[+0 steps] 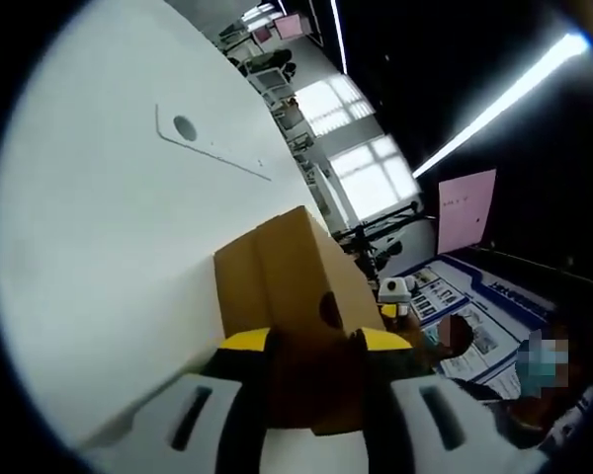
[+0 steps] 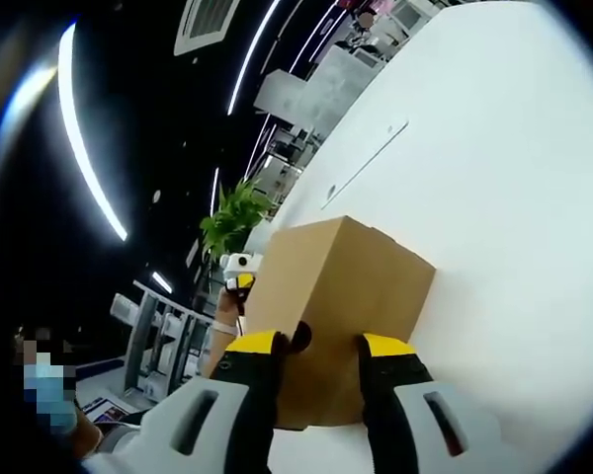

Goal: Operate the shoe box by opening the lid, removing the specified soft item, and placing it in the target area until the item is outside and the box remains undamaged.

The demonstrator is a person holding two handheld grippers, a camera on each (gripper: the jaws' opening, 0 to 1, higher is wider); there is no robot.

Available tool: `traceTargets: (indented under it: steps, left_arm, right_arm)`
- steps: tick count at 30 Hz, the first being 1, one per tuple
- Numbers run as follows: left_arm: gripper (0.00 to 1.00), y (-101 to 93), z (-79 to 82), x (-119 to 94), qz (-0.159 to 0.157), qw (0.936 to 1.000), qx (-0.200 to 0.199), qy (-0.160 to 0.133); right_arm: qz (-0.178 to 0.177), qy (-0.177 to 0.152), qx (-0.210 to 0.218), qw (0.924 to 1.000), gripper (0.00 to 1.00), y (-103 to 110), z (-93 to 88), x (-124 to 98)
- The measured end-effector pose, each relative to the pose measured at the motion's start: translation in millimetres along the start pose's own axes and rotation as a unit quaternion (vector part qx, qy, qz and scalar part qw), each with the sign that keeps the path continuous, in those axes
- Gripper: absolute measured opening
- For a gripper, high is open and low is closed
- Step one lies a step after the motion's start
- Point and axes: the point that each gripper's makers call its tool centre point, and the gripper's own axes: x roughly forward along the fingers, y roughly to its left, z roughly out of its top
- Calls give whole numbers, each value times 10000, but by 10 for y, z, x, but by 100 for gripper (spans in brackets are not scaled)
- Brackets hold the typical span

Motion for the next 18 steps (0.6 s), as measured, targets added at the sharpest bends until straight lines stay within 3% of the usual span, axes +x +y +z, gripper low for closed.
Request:
traceTargets:
  steps: [8, 18]
  left_arm:
    - [33, 11, 17, -3, 428, 9990, 52, 105]
    - [33, 70, 74, -40, 350, 9993, -98, -106]
  right_arm:
    - [78, 72, 6, 9999, 31, -8, 16, -8]
    - [136, 75, -13, 9999, 30, -14, 32, -13]
